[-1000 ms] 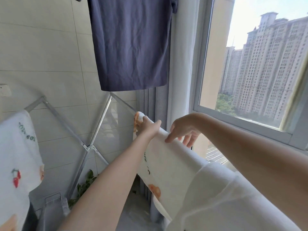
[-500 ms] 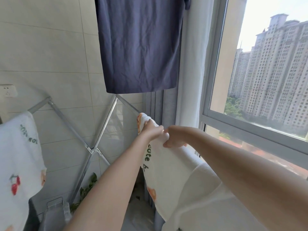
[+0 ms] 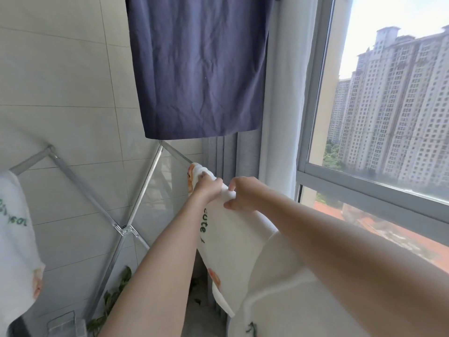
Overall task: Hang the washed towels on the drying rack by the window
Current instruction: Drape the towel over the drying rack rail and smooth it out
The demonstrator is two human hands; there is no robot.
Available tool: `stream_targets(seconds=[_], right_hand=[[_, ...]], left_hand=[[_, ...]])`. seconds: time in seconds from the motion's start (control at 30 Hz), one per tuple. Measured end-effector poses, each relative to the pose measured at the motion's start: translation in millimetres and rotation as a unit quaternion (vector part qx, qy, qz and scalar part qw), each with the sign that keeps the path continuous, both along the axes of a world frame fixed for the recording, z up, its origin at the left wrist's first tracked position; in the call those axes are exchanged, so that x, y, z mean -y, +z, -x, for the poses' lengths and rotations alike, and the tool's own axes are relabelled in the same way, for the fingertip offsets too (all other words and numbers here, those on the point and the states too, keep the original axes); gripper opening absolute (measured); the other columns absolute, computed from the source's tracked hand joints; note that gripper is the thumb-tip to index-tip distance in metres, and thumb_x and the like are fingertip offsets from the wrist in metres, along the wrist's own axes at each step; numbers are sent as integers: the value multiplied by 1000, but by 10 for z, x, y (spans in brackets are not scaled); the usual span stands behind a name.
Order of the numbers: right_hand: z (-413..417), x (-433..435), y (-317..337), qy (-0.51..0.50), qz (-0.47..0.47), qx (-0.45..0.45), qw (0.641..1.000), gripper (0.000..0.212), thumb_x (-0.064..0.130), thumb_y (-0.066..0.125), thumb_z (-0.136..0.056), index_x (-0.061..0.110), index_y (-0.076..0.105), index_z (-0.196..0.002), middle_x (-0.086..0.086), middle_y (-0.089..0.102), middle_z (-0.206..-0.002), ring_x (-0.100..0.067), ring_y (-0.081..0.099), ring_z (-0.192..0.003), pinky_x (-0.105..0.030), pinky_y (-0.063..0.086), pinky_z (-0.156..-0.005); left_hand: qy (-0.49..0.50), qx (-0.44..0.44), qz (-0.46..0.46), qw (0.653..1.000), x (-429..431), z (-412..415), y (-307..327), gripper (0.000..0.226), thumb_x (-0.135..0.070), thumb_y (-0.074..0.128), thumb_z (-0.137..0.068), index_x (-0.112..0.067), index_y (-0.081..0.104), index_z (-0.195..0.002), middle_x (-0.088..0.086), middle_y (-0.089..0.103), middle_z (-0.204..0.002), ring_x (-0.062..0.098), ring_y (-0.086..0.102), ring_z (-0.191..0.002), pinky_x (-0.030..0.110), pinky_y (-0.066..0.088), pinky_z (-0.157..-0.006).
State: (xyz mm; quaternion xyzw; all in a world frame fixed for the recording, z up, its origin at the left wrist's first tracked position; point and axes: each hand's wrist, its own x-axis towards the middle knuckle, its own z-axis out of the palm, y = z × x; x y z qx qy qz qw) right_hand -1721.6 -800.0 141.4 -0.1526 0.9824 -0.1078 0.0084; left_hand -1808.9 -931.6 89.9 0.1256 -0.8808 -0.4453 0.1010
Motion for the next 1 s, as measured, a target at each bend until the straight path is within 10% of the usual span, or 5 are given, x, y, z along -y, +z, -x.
stream_targets(seconds=[0.2,0.53,0.63,0.73,1.0], right_hand=[[-42,-62,189,-13,-42,81,996,58,48,46,-93,11,46,-138,-12,61,-125,-29,68,-98,-39,56,-89],[-372,-620,489,-28,-51,249,967,57,34,61,-89,15,43,-139,-14,62,-105,-28,66,-90,-39,56,-83],[-564,-765,445,-25,-7,271,962,51,30,61,-89,12,49,-135,-13,61,-105,-26,65,-85,-35,57,-77],[-797,-904,442,0,-21,274,961,51,38,69,-84,13,58,-128,-6,65,-103,-20,63,-82,-25,54,-70],[-1281,-1328,560,62,-29,141,988,39,15,58,-88,22,56,-126,5,57,-87,-8,62,-66,-11,48,-43]], left_hand=[[12,38,-11,999,-9,-76,14,68,-45,27,-99,-16,0,-154,10,8,-162,35,18,-146,43,19,-118],[-92,25,96,991,-607,-828,310,66,-43,44,-88,-15,33,-147,7,9,-162,24,13,-148,43,24,-113],[-169,8,114,979,-892,-1155,369,31,-29,49,-82,-6,69,-87,17,68,-102,26,58,-93,34,44,-77],[-191,-8,78,978,-1042,-1406,342,23,-19,47,-83,-15,58,-64,8,54,-69,22,45,-68,30,34,-64],[-182,48,182,965,-1222,-1733,180,61,-57,27,-89,-18,61,-120,13,48,-141,29,27,-141,42,22,-111]])
